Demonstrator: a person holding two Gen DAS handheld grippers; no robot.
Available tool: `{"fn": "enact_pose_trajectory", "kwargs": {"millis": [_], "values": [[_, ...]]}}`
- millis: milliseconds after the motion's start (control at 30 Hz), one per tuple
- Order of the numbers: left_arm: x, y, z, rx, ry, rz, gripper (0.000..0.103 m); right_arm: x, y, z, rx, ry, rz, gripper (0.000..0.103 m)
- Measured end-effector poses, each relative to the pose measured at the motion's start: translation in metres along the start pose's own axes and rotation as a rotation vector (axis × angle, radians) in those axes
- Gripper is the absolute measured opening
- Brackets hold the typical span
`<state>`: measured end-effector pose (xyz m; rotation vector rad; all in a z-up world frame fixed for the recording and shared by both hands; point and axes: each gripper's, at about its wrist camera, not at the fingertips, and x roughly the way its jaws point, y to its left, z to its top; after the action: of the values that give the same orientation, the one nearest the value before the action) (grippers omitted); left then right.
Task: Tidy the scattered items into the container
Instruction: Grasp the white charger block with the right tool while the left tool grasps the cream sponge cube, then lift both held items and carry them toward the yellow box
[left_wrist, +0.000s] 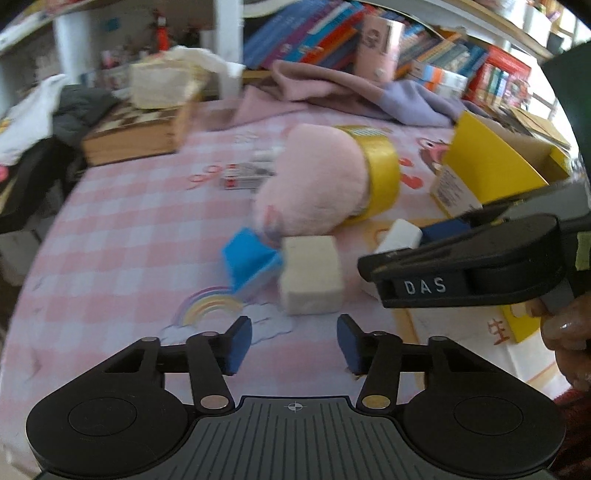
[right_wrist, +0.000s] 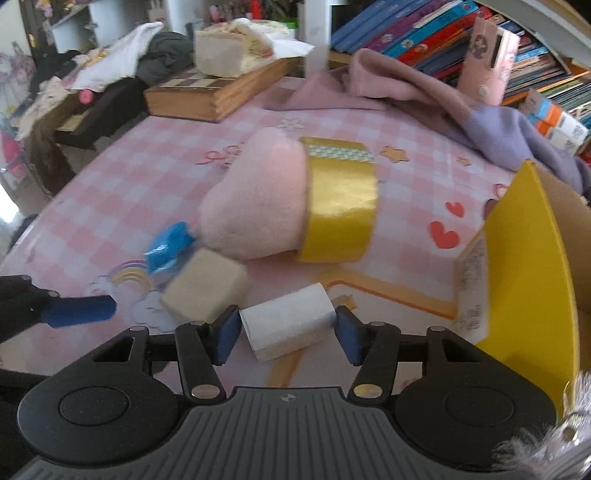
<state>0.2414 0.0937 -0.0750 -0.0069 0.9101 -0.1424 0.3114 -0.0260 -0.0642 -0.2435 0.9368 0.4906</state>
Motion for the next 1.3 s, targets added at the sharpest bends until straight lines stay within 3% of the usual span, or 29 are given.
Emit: {"fn": "enact_pose_trajectory", "kwargs": {"millis": [367, 567, 800, 1033, 1300], "values": [[0.035, -0.014, 0.015, 0.087, -0.012, 0.035, 0.048, 0.003, -0.013, 0.003, -0.005, 0.009, -0.017, 0.053], [0.032, -0.01, 0.013, 0.093, -0.014, 0.018, 0.036, 0.012, -0.015, 0.004, 0.013, 0.042, -0.012, 0.054], [-0.002, -0.002, 0.002, 0.033, -0.047, -0.048, 0.034, 0.002, -0.014, 0.003, 0.036, 0.011, 0.001, 0.053], [-0.035, 0.007, -0.005, -0.044, -0.097, -0.025, 0.033, -0.028, -0.004, -0.01, 0.028, -0.035, 0.05, 0.053], [-0.094, 0.016, -0.018, -0.134, -0.172, -0.026, 0.033, -0.09, 0.005, -0.029, -0.015, -0.154, 0.106, 0.053]]}}
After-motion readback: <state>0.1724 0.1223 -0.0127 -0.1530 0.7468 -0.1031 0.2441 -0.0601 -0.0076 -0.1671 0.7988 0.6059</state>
